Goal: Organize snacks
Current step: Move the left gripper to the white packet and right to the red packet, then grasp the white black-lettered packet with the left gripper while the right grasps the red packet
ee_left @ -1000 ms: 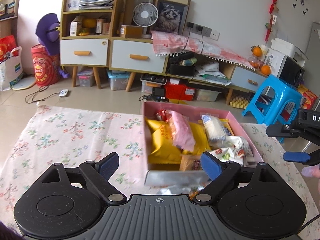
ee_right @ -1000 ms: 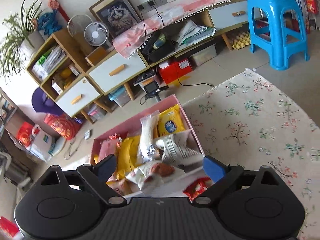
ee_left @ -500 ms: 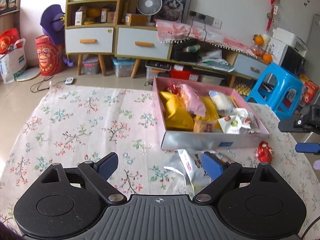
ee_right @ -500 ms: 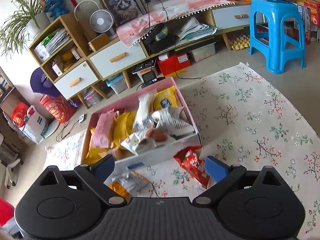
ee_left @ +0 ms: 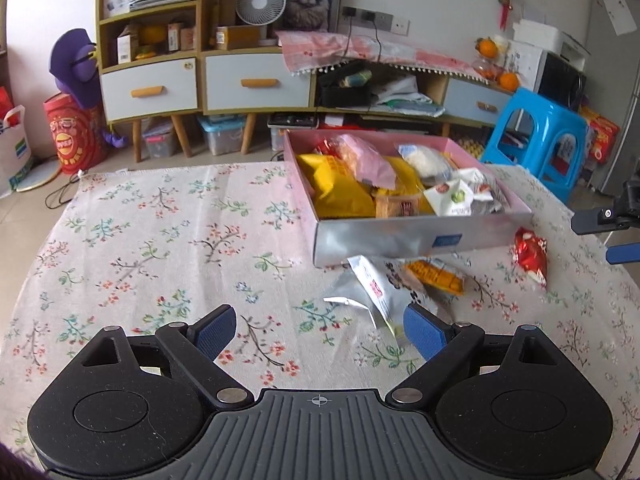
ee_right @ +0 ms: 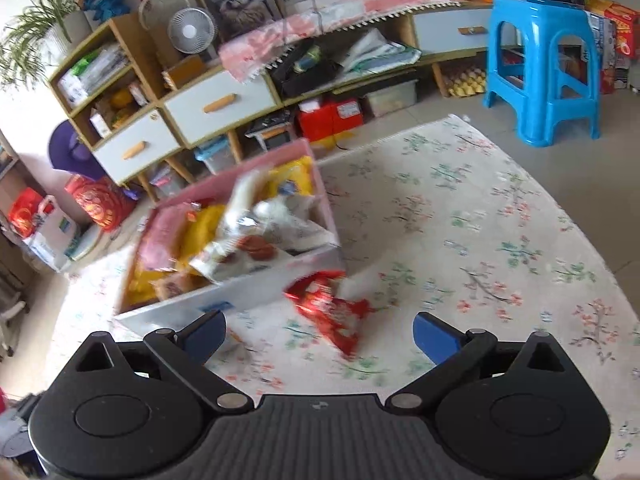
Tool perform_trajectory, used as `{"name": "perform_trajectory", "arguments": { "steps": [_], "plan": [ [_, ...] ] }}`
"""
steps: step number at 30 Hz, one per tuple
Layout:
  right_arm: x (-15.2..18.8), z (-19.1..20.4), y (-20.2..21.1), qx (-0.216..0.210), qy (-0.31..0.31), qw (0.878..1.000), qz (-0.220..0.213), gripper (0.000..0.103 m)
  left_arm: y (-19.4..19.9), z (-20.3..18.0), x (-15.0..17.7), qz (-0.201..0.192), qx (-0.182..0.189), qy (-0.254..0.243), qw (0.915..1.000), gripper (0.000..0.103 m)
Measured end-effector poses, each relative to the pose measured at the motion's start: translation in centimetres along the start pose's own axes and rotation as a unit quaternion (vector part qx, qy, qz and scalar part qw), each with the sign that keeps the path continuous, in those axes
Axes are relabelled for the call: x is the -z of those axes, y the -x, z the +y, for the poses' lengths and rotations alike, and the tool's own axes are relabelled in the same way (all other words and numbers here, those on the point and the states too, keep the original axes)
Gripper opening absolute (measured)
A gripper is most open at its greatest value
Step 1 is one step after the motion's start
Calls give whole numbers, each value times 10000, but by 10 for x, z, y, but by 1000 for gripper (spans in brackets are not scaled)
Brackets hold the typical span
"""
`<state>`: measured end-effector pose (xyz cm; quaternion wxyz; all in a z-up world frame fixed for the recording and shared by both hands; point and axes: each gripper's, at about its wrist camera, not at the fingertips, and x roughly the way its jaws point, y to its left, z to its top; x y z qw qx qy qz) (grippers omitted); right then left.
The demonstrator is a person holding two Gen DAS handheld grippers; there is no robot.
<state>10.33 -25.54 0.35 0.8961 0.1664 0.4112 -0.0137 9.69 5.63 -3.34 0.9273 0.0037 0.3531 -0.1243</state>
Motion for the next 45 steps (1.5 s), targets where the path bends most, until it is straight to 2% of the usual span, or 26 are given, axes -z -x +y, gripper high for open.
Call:
{"name": "perform_trajectory", "arguments": {
  "steps": [5,10,20,24,29,35,37,41,45],
  "plan": [
    [6,-12,-8,178,66,9997,118,92,-7,-10,7,81,63,-48,9999,92],
    [10,-3,-16,175,299,9992,208,92,-12,-23,11,12,23,-167,9999,92],
    [10,13,-32,273,630,9974,231,92,-16,-40,9,-353,20,-541,9979,89],
    [11,14,-39,317,706,9967,225,91,-19,-42,7,-378,84,-551,9977,79],
    [12,17,-46,394,926,9948,183,91,-22,-42,6,-394,154,-592,9974,61],
    [14,15,-54,379,1110,9929,219,88,-29,-46,6,-343,251,-654,9970,43],
    [15,13,-55,409,1148,9923,226,85,-30,-48,7,-320,325,-662,9968,42],
    [17,8,-58,419,1196,9917,235,74,-33,-53,7,-271,335,-676,9968,41],
    [17,6,-61,348,1147,9926,177,70,-35,-53,4,-217,301,-580,9976,43]
  ]
}}
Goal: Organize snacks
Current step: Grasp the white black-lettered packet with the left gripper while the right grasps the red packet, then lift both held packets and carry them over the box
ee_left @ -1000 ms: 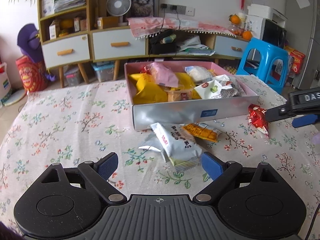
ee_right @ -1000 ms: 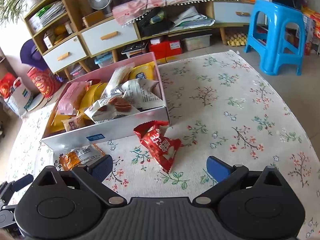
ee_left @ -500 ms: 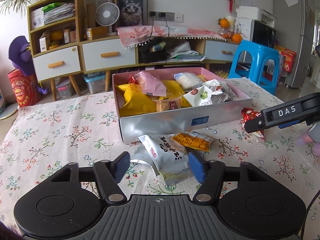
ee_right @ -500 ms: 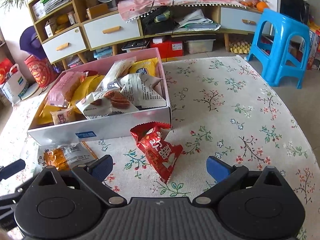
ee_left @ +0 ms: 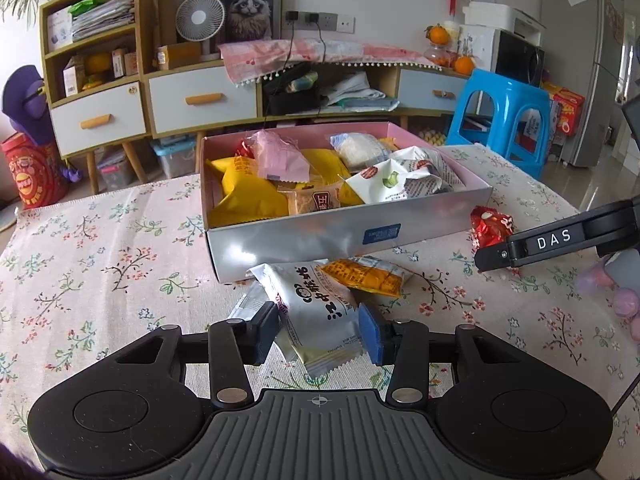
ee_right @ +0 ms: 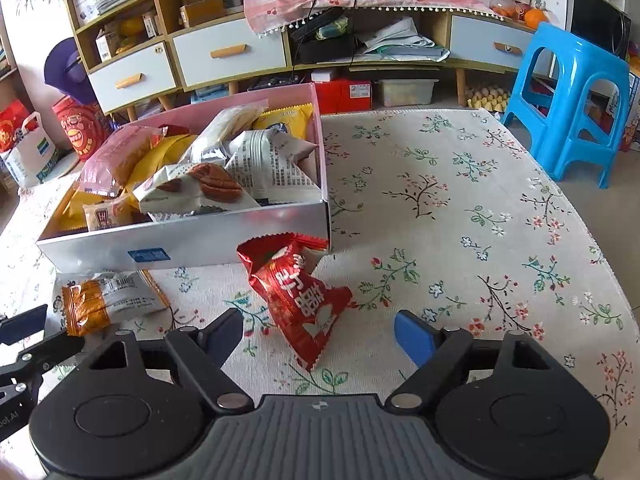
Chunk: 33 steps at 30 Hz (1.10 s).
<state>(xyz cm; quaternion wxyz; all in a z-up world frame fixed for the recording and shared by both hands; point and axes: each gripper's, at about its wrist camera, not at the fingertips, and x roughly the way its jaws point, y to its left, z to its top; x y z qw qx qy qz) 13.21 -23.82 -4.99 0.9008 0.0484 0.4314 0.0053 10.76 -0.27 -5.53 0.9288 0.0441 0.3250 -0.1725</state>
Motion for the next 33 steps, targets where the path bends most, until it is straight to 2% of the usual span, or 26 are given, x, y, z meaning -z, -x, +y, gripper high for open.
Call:
{"name": "perform_trajectory", "arguments": {
  "steps": [3,7,12,15,18,25,33],
  "plan": [
    [-1,3,1,-107,84,9999,-90,64,-2,-1,-1,-12,-28,180,9998,48],
    [-1,6,0,-147,133,9998,-102,54,-4,-5,-1,-21,-118,126,9998,52],
    [-1,11,0,-47,269,9996,-118,30,-10,-11,-4,-42,-270,17,9996,57],
    [-1,12,2,-79,273,9996,-94,21,-13,-13,-6,-27,-391,-66,9992,59],
    [-3,11,3,-142,112,9998,-5,16,-12,-13,-8,30,-424,-89,9991,43],
    [-7,5,6,-416,-557,9965,457,1,0,-1,-11,204,-83,246,9995,33],
    [-6,10,16,-693,-673,9919,831,0,18,7,-4,615,195,422,9970,30]
  ]
}}
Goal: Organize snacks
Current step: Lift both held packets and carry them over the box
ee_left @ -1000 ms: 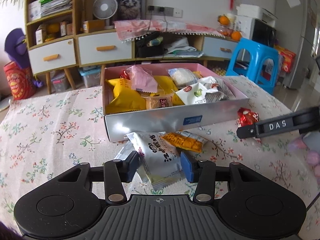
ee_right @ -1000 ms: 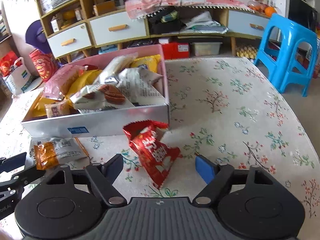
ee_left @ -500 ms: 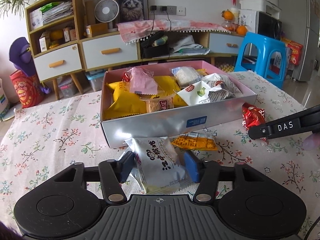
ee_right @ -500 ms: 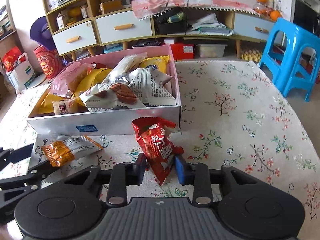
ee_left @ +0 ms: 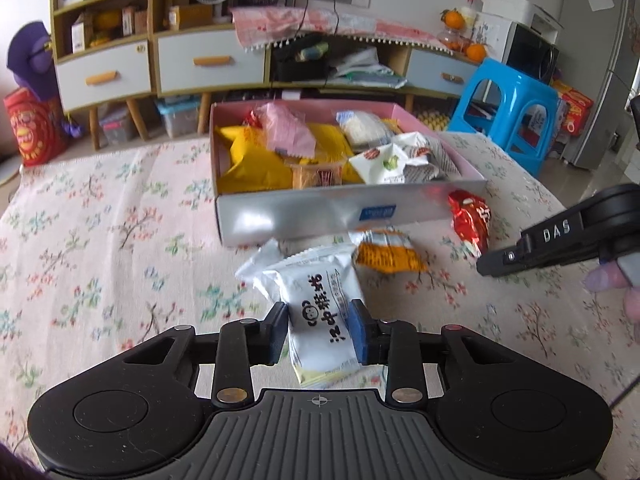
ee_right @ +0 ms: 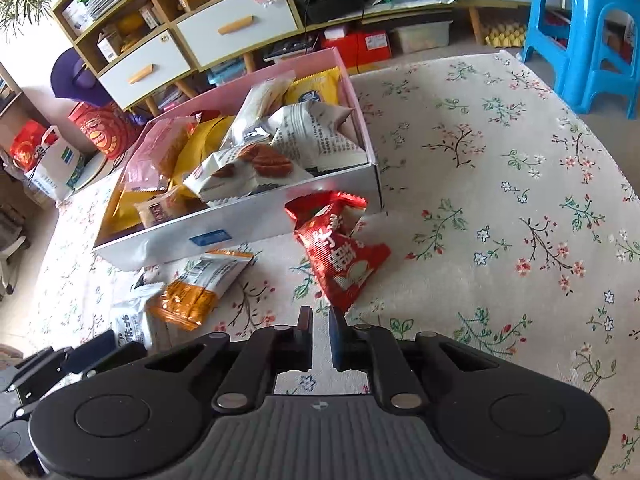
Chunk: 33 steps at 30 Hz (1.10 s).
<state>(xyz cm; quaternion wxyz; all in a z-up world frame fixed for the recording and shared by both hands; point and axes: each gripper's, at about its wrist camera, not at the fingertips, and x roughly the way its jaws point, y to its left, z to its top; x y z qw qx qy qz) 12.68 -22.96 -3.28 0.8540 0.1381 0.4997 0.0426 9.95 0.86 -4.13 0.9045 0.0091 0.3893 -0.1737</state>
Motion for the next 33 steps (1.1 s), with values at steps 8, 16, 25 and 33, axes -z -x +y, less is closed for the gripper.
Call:
{"name": "perform_trajectory", "arguments": {
  "steps": [8,16,25,33],
  "plan": [
    [-13,0,4,54,288,9981,-548,41,4,-13,1,7,140,-20,9999,59],
    [-12,5,-15,285,979,9914,-823,43,-23,-7,4,63,-254,627,9977,64],
    [-8,5,-23,464,1270,9857,-1011,26,-19,-8,6,-51,-334,768,9965,44],
    [-18,-1,-14,306,726,9944,-702,25,-4,-13,3,-91,-75,749,9971,43]
  ]
}}
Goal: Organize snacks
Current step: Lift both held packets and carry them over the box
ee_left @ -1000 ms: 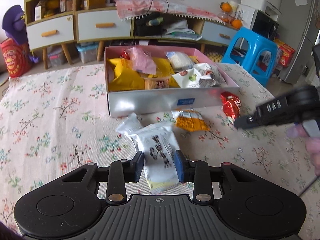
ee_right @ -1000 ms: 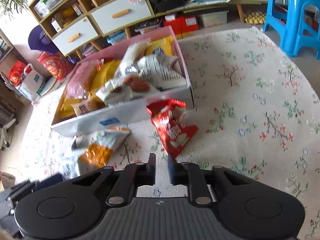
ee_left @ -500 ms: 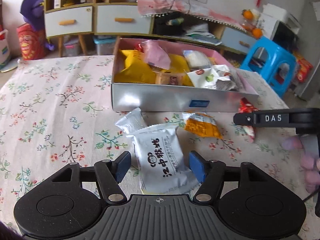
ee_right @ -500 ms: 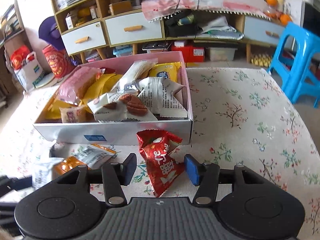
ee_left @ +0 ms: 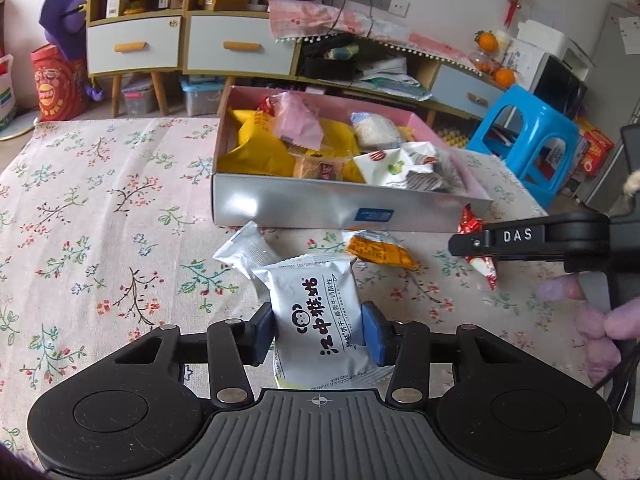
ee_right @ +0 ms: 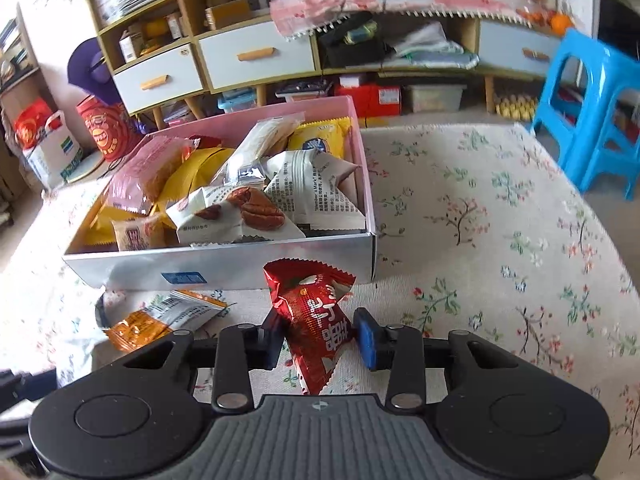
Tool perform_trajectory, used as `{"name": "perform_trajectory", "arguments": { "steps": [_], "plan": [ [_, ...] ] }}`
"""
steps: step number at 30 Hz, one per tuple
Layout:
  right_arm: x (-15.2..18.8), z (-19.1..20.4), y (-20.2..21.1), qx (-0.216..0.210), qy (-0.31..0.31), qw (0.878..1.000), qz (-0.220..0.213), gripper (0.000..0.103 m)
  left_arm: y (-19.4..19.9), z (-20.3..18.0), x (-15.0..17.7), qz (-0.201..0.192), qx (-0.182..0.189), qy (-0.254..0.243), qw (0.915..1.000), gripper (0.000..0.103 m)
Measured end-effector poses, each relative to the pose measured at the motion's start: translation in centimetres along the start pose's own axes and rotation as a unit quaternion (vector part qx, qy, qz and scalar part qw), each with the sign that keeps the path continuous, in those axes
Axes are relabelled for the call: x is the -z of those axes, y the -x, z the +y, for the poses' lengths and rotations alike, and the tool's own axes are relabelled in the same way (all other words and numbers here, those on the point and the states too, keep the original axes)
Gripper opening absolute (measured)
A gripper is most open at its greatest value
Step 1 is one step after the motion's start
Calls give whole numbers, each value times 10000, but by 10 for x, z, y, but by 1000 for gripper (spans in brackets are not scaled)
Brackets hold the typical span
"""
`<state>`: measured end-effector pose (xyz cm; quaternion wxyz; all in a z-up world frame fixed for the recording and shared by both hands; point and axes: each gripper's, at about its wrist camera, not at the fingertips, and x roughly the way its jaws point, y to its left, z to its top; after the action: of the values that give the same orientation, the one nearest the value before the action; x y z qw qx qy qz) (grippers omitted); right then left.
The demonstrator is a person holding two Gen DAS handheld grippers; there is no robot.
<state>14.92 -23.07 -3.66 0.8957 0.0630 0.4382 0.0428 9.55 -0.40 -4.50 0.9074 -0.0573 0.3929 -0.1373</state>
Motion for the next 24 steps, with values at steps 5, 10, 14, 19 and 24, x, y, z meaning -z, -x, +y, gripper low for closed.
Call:
{"name": "perform_trajectory", "arguments": {
  "steps": [5,10,14,19,24],
  "plan": [
    [-6,-5,9,-193,-467,9984,259,25,9,0,-5,-25,109,38,9999,43],
    [-14,-9,19,-397,-842,9951,343,26,17,5,-10,-87,167,185,9997,43],
    [-23,-14,27,-529,-1058,9928,198,26,20,6,-18,-159,183,307,9992,43],
    [-30,-20,30,-550,-1221,9910,-22,26,21,9,-30,-296,148,343,9989,43],
    [-37,-25,27,-583,-1434,9879,-121,26,17,10,-39,-305,174,406,9986,43]
  ]
}}
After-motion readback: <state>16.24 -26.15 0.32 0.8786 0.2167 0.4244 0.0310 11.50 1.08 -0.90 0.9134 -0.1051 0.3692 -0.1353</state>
